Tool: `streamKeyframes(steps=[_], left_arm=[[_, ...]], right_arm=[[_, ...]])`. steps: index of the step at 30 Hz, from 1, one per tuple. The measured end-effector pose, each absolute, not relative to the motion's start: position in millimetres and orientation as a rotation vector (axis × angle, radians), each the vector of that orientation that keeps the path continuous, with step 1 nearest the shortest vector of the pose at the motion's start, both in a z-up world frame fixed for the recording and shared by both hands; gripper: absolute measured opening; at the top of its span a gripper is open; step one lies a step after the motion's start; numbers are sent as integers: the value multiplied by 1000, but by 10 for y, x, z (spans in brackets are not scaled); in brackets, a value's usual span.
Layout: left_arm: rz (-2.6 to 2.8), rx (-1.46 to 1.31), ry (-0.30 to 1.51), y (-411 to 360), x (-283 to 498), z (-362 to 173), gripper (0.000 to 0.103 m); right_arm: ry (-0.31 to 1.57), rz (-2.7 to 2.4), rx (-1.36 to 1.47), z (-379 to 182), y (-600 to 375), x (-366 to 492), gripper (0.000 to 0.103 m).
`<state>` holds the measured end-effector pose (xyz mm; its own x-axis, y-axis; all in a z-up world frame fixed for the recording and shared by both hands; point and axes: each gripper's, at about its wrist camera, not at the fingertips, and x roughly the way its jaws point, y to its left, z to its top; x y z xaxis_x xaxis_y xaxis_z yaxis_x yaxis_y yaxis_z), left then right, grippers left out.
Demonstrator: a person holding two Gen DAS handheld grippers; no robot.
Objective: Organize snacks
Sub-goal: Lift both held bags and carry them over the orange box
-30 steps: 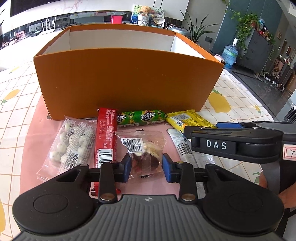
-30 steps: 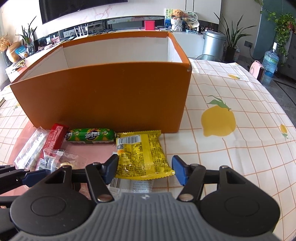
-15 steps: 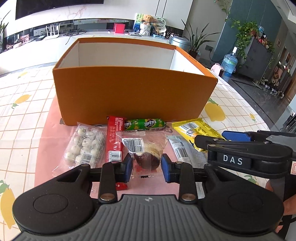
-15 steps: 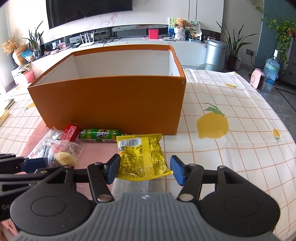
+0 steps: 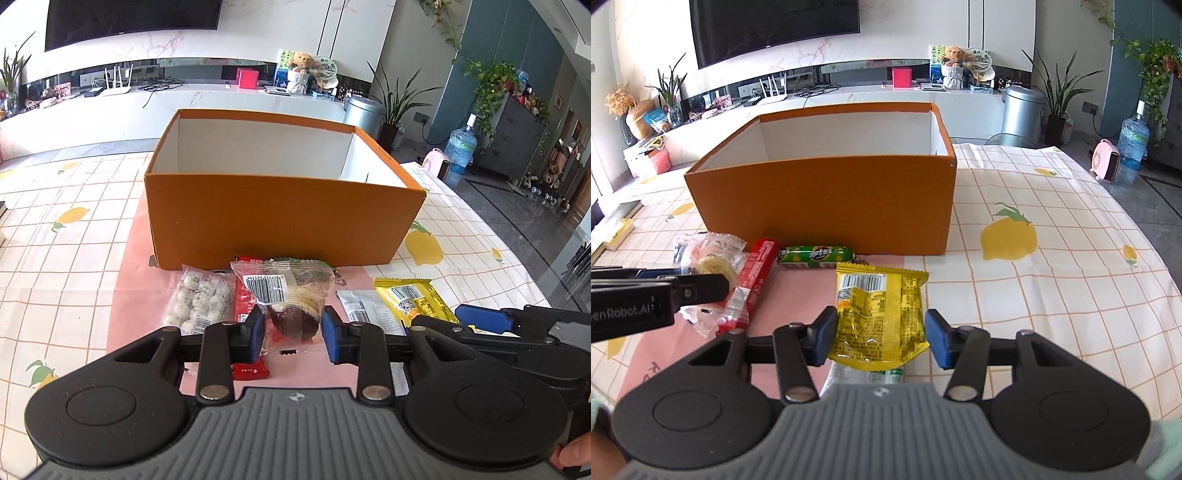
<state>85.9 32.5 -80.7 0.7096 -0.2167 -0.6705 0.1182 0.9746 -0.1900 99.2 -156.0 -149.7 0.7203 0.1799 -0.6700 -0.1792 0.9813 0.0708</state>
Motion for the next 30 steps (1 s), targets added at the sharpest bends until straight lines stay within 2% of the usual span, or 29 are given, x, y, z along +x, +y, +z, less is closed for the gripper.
streamKeyframes(steps=[13,30], left_arm=[[-177,-148,661,499,882,-391,36],[-192,-45,562,459,1442,13,36]], right_arm=[[586,256,-88,-915,-1386,803,50],[516,304,-238,-421,-1184,1548,50]])
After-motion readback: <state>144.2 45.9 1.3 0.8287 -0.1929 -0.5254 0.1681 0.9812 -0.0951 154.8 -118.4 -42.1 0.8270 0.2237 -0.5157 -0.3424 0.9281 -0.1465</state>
